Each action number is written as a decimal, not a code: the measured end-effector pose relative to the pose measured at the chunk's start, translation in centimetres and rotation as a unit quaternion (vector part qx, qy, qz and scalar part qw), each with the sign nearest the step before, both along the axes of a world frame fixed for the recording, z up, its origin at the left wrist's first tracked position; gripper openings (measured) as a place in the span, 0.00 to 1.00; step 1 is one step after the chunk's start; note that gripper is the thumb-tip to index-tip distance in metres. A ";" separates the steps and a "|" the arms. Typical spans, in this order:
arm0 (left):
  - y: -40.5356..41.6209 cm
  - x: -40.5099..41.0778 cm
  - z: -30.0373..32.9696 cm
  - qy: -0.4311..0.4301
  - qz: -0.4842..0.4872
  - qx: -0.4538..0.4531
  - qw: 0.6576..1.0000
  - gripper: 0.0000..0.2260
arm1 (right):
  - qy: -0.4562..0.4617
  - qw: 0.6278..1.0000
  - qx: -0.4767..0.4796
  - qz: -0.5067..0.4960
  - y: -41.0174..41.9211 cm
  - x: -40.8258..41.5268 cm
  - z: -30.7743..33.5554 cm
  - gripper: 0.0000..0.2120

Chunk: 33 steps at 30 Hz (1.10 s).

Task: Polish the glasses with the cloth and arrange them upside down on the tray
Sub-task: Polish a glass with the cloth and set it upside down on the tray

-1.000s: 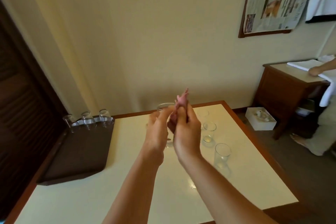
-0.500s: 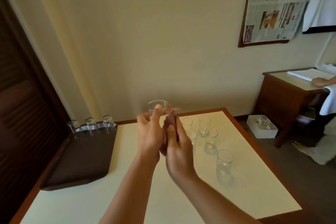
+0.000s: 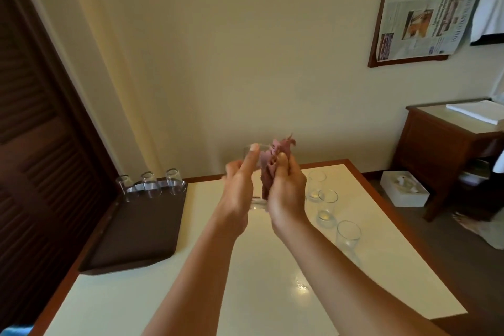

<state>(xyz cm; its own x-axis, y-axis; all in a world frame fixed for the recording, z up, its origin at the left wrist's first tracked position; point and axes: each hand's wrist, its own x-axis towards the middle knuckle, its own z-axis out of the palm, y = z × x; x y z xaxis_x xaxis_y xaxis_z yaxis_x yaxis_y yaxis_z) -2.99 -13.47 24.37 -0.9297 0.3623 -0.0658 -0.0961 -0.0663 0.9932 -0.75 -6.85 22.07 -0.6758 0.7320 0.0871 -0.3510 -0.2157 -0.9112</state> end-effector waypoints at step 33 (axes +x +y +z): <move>-4.6 -4.0 -0.6 0.046 0.123 0.012 0.991 0.25 | -0.037 0.978 0.196 0.064 -4.8 -1.7 0.2 0.17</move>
<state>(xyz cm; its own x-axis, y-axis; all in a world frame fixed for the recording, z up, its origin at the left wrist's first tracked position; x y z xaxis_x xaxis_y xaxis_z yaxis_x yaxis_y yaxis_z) -7.03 -18.06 23.80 -0.9918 0.1245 0.0301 0.0176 -0.1004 0.9948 -2.42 -11.64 22.30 -0.7743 0.5620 0.2909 -0.2733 0.1176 -0.9547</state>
